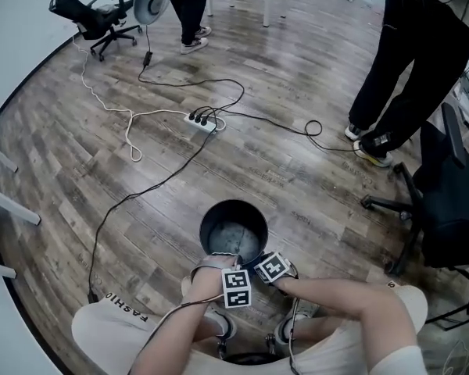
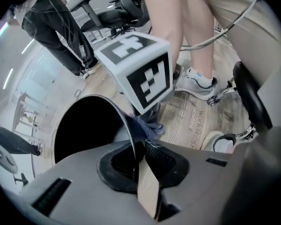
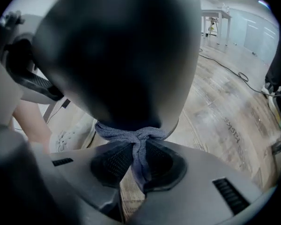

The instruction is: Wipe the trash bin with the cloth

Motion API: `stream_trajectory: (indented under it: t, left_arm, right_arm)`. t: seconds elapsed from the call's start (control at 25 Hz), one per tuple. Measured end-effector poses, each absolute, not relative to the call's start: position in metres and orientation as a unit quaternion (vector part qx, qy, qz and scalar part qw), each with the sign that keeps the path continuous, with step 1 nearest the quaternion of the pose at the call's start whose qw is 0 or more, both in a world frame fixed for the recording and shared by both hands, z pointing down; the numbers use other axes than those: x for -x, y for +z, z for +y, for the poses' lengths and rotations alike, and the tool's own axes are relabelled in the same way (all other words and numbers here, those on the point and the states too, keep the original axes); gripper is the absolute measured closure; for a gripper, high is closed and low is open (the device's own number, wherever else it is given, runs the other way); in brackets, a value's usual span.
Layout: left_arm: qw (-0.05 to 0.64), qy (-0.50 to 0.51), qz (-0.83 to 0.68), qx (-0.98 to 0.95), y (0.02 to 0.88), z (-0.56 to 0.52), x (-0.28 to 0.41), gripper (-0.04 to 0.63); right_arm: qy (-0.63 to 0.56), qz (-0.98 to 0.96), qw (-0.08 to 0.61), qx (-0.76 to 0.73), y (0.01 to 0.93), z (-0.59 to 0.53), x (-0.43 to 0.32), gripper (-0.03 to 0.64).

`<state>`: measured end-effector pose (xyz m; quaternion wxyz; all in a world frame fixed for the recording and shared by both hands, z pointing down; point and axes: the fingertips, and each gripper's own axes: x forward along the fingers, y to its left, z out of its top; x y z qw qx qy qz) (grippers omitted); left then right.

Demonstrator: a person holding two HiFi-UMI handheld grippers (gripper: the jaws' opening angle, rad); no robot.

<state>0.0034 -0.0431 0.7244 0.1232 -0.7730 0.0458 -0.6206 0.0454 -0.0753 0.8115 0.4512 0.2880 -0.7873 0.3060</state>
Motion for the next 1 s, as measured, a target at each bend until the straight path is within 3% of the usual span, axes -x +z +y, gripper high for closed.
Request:
stream_trajectory:
  t: [0.44,0.8,1.0]
  left_arm:
    - [0.109,-0.615,0.057,0.779,0.725,-0.05,-0.006,0.54]
    - [0.06,-0.573,0.069,0.815,0.71,-0.05,-0.005,0.534]
    - [0.03,-0.566,0.078,0.82,0.704,-0.053,0.005,0.466]
  right_arm:
    - [0.356,-0.769,0.417,-0.33,0.912,-0.079,-0.041,0.545]
    - [0.416,-0.762,0.385,-0.312,0.83,-0.062,-0.018,0.545]
    - [0.396,-0.773,0.38,-0.318,0.779,-0.052,-0.021,0.545]
